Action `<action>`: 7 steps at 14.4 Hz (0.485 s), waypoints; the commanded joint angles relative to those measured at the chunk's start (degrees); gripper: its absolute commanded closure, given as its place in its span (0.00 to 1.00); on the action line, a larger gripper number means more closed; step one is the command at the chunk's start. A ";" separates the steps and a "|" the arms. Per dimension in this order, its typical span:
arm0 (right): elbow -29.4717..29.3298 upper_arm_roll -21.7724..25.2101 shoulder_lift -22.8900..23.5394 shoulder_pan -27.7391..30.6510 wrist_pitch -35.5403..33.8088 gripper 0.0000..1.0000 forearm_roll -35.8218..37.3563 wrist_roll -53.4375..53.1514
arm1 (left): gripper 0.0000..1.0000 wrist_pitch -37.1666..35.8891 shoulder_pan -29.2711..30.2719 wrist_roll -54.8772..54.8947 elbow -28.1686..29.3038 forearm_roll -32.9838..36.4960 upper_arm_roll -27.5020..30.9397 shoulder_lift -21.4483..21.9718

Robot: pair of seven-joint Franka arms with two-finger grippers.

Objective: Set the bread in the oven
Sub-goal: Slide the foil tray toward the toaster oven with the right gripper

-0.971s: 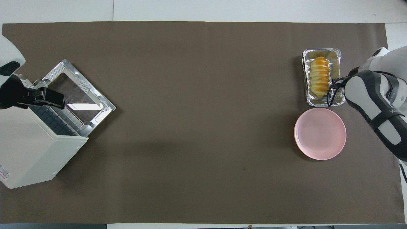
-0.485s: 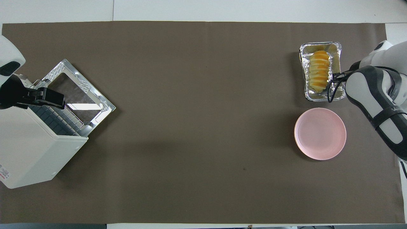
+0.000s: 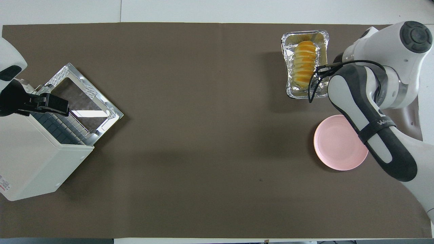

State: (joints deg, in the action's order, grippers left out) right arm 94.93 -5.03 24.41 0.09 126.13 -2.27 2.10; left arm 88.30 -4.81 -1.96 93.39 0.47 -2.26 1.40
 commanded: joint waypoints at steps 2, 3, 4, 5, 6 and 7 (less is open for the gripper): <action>-3.42 0.19 0.64 -8.94 -1.41 1.00 0.06 -11.04 | 0.00 -0.06 1.12 0.65 0.03 -0.47 -0.55 0.45; -3.52 0.19 1.16 -12.01 -1.68 1.00 -0.02 -13.50 | 0.00 -0.06 1.12 0.65 0.03 -0.47 -0.55 0.45; -3.69 0.28 1.78 -14.13 -1.77 1.00 0.24 -16.57 | 0.00 -0.06 1.12 0.65 0.03 -0.47 -0.55 0.45; -5.70 0.28 2.91 -15.98 -2.20 1.00 0.24 -19.12 | 0.00 -0.06 1.12 0.65 0.03 -0.47 -0.55 0.45; -8.24 0.28 4.41 -18.35 -4.12 1.00 0.33 -22.19 | 0.00 -0.06 1.12 0.65 0.03 -0.47 -0.55 0.53; -10.35 0.63 5.90 -20.81 -5.10 1.00 1.20 -25.18 | 0.00 -0.06 1.12 0.65 0.03 -0.47 -0.55 0.45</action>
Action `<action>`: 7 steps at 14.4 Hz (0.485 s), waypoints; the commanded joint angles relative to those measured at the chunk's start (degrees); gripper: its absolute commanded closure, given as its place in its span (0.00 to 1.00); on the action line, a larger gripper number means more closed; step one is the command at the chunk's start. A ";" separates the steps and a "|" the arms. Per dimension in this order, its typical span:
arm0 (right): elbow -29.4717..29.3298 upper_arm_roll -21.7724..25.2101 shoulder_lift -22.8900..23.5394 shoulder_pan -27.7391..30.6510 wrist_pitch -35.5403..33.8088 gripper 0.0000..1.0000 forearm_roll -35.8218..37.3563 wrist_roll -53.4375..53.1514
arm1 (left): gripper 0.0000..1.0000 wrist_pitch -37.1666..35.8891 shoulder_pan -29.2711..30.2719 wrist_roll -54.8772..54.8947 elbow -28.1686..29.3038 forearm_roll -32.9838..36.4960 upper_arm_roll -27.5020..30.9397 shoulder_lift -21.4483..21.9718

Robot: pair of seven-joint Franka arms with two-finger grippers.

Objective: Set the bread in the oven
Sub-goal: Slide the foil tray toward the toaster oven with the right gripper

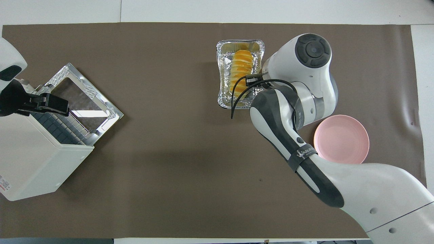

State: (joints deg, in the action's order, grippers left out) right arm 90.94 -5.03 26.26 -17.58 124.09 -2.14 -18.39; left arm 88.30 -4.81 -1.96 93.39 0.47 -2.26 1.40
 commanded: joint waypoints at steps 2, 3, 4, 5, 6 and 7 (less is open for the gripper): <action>-10.33 0.63 7.56 -6.06 -2.54 1.00 2.93 -9.37 | 0.00 -0.06 1.12 0.65 0.03 -0.47 -0.55 0.45; -10.95 0.63 8.62 -6.15 -1.93 1.00 2.93 -10.69 | 0.00 -0.06 1.12 0.65 0.03 -0.47 -0.55 0.45; -12.70 0.55 10.20 -6.67 -1.22 1.00 2.93 -11.75 | 0.00 -0.06 1.12 0.65 0.03 -0.47 -0.55 0.45; -13.41 0.63 11.52 -8.51 -0.61 1.00 3.10 -12.89 | 0.00 -0.06 1.12 0.65 0.03 -0.47 -0.55 0.45; -13.33 0.63 12.41 -9.39 1.75 1.00 3.02 -14.30 | 0.00 -0.06 1.12 0.65 0.03 -0.47 -0.55 0.45; -13.07 0.55 13.02 -9.75 4.29 1.00 2.58 -15.35 | 0.00 -0.06 1.12 0.65 0.03 -0.47 -0.55 0.45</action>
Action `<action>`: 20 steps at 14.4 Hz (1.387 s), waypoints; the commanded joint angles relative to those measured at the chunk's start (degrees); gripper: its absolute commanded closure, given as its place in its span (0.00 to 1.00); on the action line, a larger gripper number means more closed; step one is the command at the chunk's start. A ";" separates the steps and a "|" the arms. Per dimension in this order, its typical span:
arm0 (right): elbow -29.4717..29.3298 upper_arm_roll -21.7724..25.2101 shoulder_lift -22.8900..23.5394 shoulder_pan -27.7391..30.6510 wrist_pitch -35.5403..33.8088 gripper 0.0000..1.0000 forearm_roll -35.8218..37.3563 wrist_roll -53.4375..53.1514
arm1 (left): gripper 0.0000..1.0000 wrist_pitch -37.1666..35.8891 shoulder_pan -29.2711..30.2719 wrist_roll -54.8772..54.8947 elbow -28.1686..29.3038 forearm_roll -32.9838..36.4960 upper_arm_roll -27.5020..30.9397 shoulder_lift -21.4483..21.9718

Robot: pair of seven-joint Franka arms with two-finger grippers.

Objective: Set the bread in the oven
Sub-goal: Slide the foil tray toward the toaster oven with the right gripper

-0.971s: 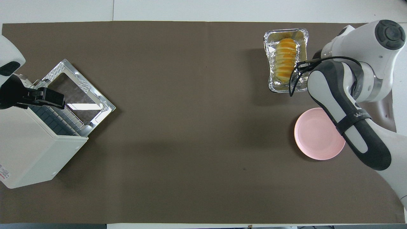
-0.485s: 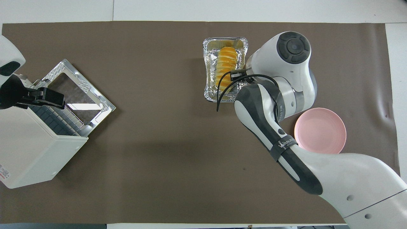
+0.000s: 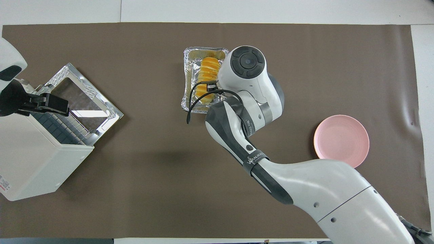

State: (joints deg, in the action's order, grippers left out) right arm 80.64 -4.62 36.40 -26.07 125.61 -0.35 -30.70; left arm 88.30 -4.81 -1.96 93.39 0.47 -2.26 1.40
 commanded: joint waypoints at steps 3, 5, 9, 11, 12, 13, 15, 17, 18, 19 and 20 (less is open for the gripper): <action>-2.59 0.14 4.55 -2.40 3.67 1.00 0.79 -4.55 | 0.00 -0.06 1.12 0.65 0.03 -0.47 -0.55 0.45; -2.51 0.14 4.47 -2.41 3.41 0.90 1.05 -4.55 | 0.00 -0.06 1.12 0.65 0.03 -0.47 -0.55 0.45; -1.98 0.23 3.68 -3.11 -0.09 0.00 4.48 -4.37 | 0.00 -0.06 1.12 0.65 0.03 -0.47 -0.55 0.45; -2.07 0.49 1.32 -1.54 -2.12 0.00 4.66 -3.58 | 0.00 -0.06 0.94 0.56 0.03 -0.47 -0.55 0.45; -1.81 0.49 0.26 -0.31 -4.13 0.00 4.66 -2.62 | 0.00 -0.06 0.77 0.73 0.03 -0.47 -0.63 0.45; -1.98 0.41 -0.71 0.83 -5.89 0.00 4.49 -0.79 | 0.00 -0.14 0.77 0.65 0.03 -0.47 -0.64 0.53; -1.54 0.41 -3.95 3.73 -9.14 0.00 4.14 2.03 | 0.00 -0.58 0.51 0.13 0.30 -0.55 -0.64 0.71; -0.32 0.32 -7.12 7.07 -12.13 0.00 3.61 5.28 | 0.00 0.99 0.42 -4.17 1.09 -0.99 -0.72 1.06; 1.43 0.32 -9.22 9.35 -13.02 0.00 3.61 7.47 | 0.00 1.09 0.33 -4.97 1.00 -3.78 -0.72 0.80; 3.80 0.32 -11.68 11.55 -13.29 0.00 3.61 10.36 | 0.00 1.44 0.24 -5.07 0.74 -4.33 -0.81 0.10; 5.82 0.32 -14.05 13.57 -13.98 0.00 3.61 12.83 | 0.00 2.22 -0.46 -5.15 -0.48 -4.59 -1.07 -1.56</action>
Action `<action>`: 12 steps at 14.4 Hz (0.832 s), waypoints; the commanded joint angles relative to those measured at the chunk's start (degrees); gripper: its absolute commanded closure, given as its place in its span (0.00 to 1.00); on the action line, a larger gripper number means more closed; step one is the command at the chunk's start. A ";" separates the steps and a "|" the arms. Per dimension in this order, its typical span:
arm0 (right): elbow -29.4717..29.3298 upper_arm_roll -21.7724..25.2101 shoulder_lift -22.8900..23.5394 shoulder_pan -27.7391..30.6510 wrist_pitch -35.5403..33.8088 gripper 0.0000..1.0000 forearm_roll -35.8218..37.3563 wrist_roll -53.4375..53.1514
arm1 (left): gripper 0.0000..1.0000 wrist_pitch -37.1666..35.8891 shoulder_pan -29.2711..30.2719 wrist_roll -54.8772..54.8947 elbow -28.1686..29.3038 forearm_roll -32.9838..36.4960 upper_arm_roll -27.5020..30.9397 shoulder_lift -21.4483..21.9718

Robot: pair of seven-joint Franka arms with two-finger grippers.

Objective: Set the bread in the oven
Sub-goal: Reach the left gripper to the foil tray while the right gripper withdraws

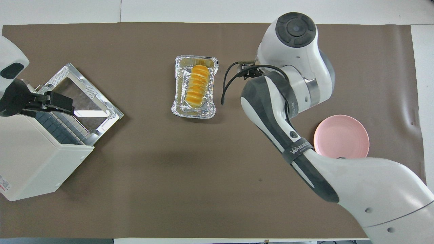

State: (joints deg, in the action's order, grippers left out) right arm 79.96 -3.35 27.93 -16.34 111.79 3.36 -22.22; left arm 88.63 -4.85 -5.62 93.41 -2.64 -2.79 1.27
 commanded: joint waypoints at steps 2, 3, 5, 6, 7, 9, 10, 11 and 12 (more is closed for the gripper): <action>9.50 -0.95 -10.68 7.54 -3.49 0.00 -0.11 8.84 | 0.00 1.73 -4.36 -2.28 -6.55 -1.58 -0.55 -7.39; 9.86 -0.95 -12.71 8.95 -6.29 0.00 -0.20 11.12 | 0.00 1.72 -6.72 -3.94 -8.84 -1.49 -0.46 -10.90; 9.86 -0.95 -16.84 11.50 -12.97 0.00 -0.28 15.08 | 0.00 2.34 -12.61 -11.57 -19.70 -1.23 -0.11 -21.95; 9.86 -0.95 -18.86 12.38 -15.17 0.00 -0.28 15.53 | 0.00 2.69 -14.46 -12.91 -24.28 -1.23 0.06 -25.49; 9.95 -0.95 -20.62 13.08 -16.94 0.00 -0.28 15.45 | 0.00 4.08 -16.05 -14.57 -26.85 -1.31 0.15 -28.31; 10.56 -0.95 -23.87 14.84 -20.19 0.00 -0.28 15.80 | 0.00 11.35 -21.32 -19.24 -28.90 -0.97 1.11 -33.86; 11.26 -0.95 -25.46 15.89 -20.90 0.00 -0.28 17.20 | 0.00 13.13 -23.60 -19.51 -29.42 -0.62 2.25 -36.05; 11.97 -0.87 -26.86 17.21 -21.52 0.00 -0.28 19.30 | 0.00 13.93 -26.23 -20.12 -31.60 -0.53 3.22 -38.95; 12.58 -0.86 -27.92 18.53 -22.13 0.00 -0.28 20.62 | 0.00 14.03 -28.78 -21.35 -33.02 -0.52 5.06 -40.80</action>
State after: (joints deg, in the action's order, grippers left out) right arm 88.85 -3.40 3.41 -1.18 89.77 3.34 -5.26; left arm 102.67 -28.82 -24.82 66.83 -3.64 -1.44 -34.10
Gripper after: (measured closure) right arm 0.000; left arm 0.000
